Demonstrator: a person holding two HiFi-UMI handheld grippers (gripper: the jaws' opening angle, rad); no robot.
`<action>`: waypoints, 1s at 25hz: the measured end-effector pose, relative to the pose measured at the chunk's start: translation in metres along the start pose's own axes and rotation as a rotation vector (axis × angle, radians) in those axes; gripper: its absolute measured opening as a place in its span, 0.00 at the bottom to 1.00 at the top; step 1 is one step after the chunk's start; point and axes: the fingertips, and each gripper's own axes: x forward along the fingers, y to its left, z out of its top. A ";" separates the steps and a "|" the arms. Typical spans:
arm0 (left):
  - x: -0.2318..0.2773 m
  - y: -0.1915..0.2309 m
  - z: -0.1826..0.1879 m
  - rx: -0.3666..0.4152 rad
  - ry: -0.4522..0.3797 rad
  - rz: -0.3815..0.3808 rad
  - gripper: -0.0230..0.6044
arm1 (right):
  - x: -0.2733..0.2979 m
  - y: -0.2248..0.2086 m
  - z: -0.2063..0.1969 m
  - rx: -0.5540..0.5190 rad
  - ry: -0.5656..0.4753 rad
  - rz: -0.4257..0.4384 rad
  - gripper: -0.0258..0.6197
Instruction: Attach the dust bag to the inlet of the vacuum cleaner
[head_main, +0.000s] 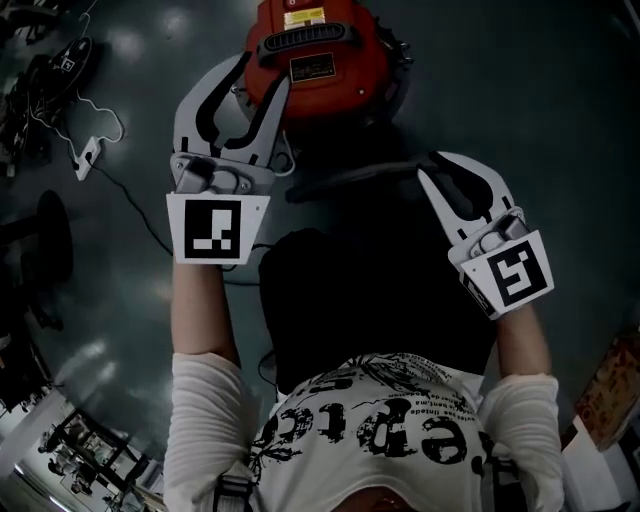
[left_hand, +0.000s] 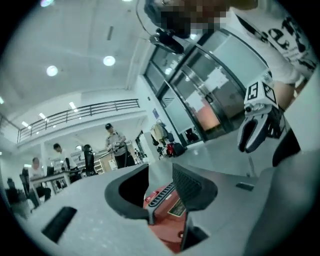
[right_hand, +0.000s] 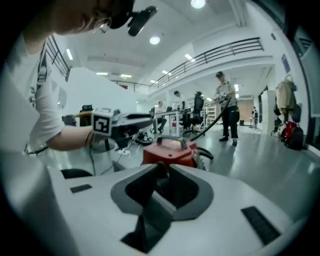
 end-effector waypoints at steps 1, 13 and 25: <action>-0.007 -0.005 0.005 -0.076 -0.021 0.011 0.28 | -0.003 -0.009 0.011 0.009 -0.047 -0.030 0.15; -0.097 0.023 0.001 -0.432 -0.015 0.496 0.04 | -0.010 -0.022 0.087 -0.018 -0.289 -0.204 0.04; -0.132 0.112 0.175 -0.650 0.061 0.536 0.04 | -0.074 0.020 0.242 -0.021 -0.165 -0.167 0.04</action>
